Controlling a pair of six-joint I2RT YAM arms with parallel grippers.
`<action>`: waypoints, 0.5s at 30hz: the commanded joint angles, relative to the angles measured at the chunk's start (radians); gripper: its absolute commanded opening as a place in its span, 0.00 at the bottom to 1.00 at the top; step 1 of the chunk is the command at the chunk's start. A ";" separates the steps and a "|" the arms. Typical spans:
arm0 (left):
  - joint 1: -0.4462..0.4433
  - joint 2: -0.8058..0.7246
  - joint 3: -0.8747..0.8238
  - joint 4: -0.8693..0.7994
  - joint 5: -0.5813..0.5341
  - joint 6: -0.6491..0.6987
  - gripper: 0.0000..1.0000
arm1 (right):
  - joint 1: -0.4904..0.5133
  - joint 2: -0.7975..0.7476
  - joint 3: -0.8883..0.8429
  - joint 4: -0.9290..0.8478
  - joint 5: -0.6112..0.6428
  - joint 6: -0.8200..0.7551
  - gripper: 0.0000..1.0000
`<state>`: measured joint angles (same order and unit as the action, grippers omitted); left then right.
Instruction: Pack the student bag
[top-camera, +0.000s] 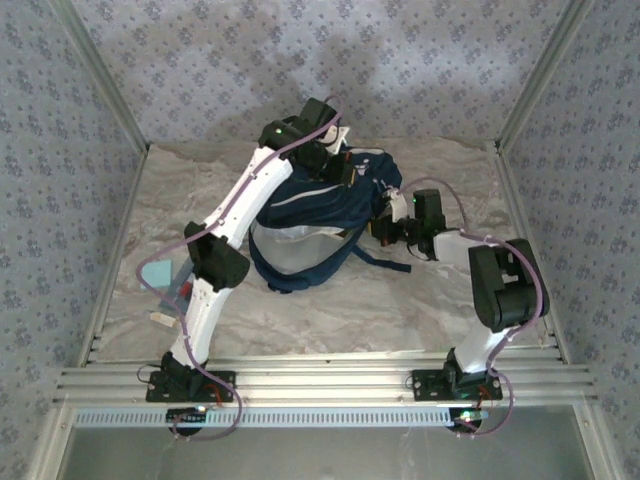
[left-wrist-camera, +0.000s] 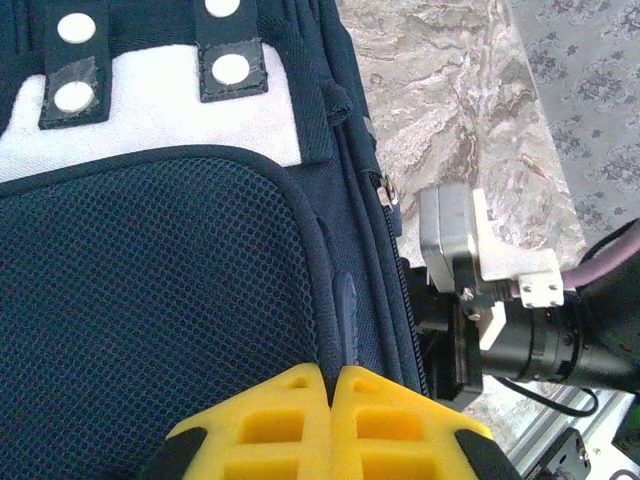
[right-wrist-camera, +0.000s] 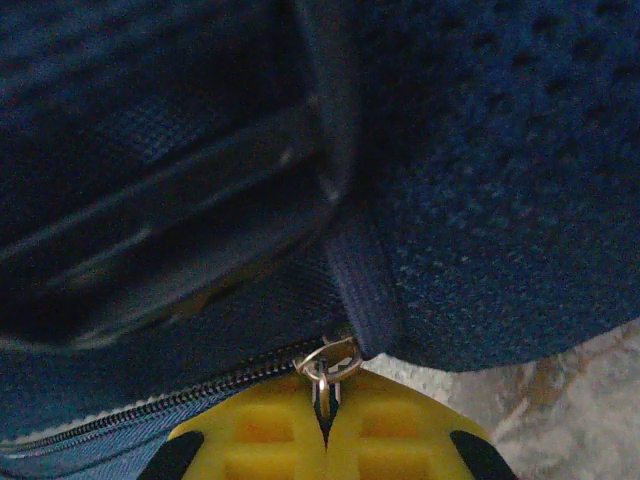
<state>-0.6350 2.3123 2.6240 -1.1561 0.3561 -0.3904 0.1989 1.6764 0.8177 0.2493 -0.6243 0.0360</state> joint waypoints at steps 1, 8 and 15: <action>0.001 -0.002 0.025 0.100 0.033 -0.016 0.00 | 0.016 -0.055 -0.006 -0.134 -0.028 -0.040 0.00; -0.022 0.007 -0.023 0.110 0.016 -0.005 0.00 | 0.062 -0.149 0.003 -0.360 -0.058 -0.062 0.00; -0.051 -0.022 -0.148 0.108 -0.008 0.026 0.02 | 0.059 -0.163 0.022 -0.449 0.113 -0.024 0.00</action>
<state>-0.6842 2.3169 2.5183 -1.1286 0.3744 -0.3851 0.2577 1.5299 0.8169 -0.1116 -0.5690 0.0101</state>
